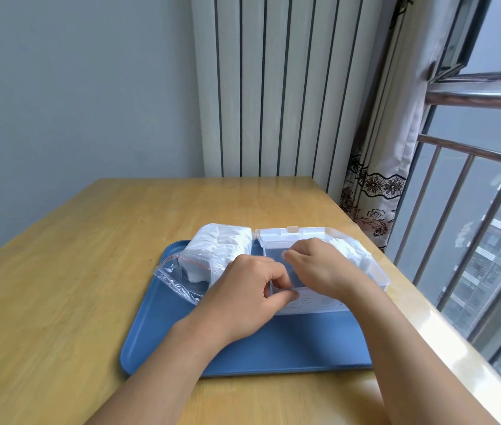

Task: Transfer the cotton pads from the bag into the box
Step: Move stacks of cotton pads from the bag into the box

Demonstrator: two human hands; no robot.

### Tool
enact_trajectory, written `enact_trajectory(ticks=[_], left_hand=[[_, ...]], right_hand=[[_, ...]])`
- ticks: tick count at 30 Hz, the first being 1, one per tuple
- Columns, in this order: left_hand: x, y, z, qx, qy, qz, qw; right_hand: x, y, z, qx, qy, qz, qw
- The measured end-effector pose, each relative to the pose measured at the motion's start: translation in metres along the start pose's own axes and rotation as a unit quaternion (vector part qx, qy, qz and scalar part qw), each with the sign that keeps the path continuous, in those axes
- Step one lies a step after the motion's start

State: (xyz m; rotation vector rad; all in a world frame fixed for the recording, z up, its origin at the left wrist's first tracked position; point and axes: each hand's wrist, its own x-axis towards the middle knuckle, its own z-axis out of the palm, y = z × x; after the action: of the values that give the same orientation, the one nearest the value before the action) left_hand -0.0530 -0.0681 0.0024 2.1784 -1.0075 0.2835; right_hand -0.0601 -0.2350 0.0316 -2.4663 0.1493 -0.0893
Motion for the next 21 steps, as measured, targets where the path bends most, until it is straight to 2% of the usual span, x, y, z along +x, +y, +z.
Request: enact_trajectory(ticks=[3,6,7,8,9,11,12,13,16,18,21], left_hand=[[0.000,0.008,-0.009,-0.022,0.036,0.030,0.999],[0.000,0.002,-0.050,-0.087,0.179,0.026,0.980],[-0.002,-0.008,-0.067,-0.077,0.198,0.007,0.977],[-0.006,-0.020,-0.083,-0.051,0.185,-0.026,0.981],[-0.011,-0.033,-0.097,-0.015,0.136,-0.074,0.988],[-0.020,-0.054,-0.108,0.056,-0.006,-0.189,0.980],[-0.022,-0.061,-0.105,0.082,-0.049,-0.222,0.970],[-0.021,-0.067,-0.099,0.092,-0.051,-0.233,0.967],[-0.011,-0.071,-0.086,0.078,0.063,-0.213,0.972],[-0.008,-0.067,-0.082,0.067,0.101,-0.195,0.973],[-0.006,-0.060,-0.078,0.063,0.106,-0.167,0.978]], right_hand=[[0.002,0.004,0.001,-0.003,-0.008,-0.022,1.000],[0.000,0.001,0.002,0.064,0.040,-0.074,0.994],[-0.004,-0.003,0.002,0.095,0.066,-0.093,0.989],[-0.008,-0.009,0.003,0.123,0.091,-0.112,0.982],[-0.013,-0.015,0.005,0.144,0.109,-0.139,0.974],[-0.024,-0.027,0.011,0.159,0.111,-0.210,0.958],[-0.029,-0.031,0.016,0.153,0.095,-0.245,0.953],[-0.035,-0.035,0.021,0.135,0.075,-0.282,0.947],[-0.039,-0.038,0.041,0.000,0.063,-0.352,0.934],[-0.035,-0.037,0.055,-0.114,0.106,-0.344,0.926],[-0.026,-0.037,0.062,-0.175,0.211,-0.298,0.914]])
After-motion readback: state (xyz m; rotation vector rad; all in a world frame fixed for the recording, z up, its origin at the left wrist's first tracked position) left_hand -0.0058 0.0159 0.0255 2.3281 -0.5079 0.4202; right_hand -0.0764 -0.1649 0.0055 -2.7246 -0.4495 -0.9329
